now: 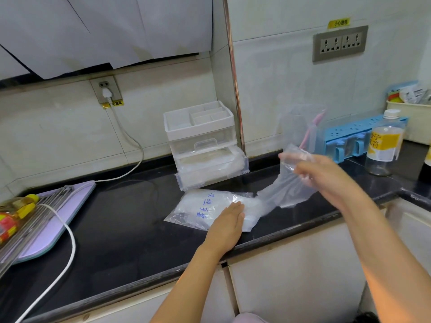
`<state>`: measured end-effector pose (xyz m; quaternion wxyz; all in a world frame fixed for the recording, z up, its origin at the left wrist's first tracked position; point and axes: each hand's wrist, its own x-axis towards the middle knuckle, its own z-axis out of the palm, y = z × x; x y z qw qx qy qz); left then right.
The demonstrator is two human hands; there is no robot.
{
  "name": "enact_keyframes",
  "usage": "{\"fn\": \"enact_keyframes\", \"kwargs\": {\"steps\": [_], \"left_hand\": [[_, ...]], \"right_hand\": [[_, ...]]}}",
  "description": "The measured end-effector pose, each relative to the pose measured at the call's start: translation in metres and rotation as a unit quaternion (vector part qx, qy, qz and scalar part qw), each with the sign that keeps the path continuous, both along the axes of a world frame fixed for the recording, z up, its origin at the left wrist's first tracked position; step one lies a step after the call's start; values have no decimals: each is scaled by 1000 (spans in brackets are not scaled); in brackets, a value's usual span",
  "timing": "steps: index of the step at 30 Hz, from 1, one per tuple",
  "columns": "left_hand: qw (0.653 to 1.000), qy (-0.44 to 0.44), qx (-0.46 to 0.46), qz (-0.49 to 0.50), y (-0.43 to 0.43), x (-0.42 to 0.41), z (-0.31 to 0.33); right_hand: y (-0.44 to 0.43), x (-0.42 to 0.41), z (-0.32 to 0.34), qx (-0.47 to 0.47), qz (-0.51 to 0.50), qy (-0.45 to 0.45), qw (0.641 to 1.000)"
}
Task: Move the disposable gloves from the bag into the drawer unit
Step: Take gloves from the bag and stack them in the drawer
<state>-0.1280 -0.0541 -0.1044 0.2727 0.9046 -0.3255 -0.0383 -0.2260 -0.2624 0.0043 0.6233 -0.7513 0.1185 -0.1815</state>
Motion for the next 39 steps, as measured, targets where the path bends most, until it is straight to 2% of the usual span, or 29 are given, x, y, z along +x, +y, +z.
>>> {"fn": "enact_keyframes", "kwargs": {"steps": [3,7,8,10,12,13,16,19,24,27,29,32,35,37,39], "left_hand": [[994,79,-70,7,1,1,6],[954,208,-206,68,-2,-3,37],[940,224,-251,54,-2,-4,46],[899,262,-348,-33,-2,-9,64],[868,294,-387,-100,-3,-15,82],[866,297,-382,-125,-3,-19,91],[893,251,-335,-167,-3,-27,102],[904,233,-331,-139,3,-26,98],[896,272,-323,-136,14,-13,95],[895,279,-337,-90,14,-9,96],[896,273,-347,-51,15,-2,95],[909,284,-302,-39,22,9,95],[919,283,-272,-25,32,23,103],[935,241,-260,4,39,38,118],[952,170,-252,46,45,59,139]], "right_hand": [[-3,-18,32,-67,156,14,985],[-3,-24,64,-162,297,30,940],[-1,-22,70,-194,323,46,925],[6,-15,80,-246,354,84,898],[12,-7,85,-259,361,107,889],[15,-4,86,-253,365,107,890],[18,0,92,-237,377,97,890],[14,2,99,-277,366,100,883],[4,14,100,-266,318,112,903],[2,28,99,-308,277,122,902],[3,41,99,-338,266,127,894],[8,62,101,-370,257,146,881],[16,87,111,-427,258,184,847],[24,106,120,-481,244,199,818],[36,124,130,-517,216,184,807]]}}
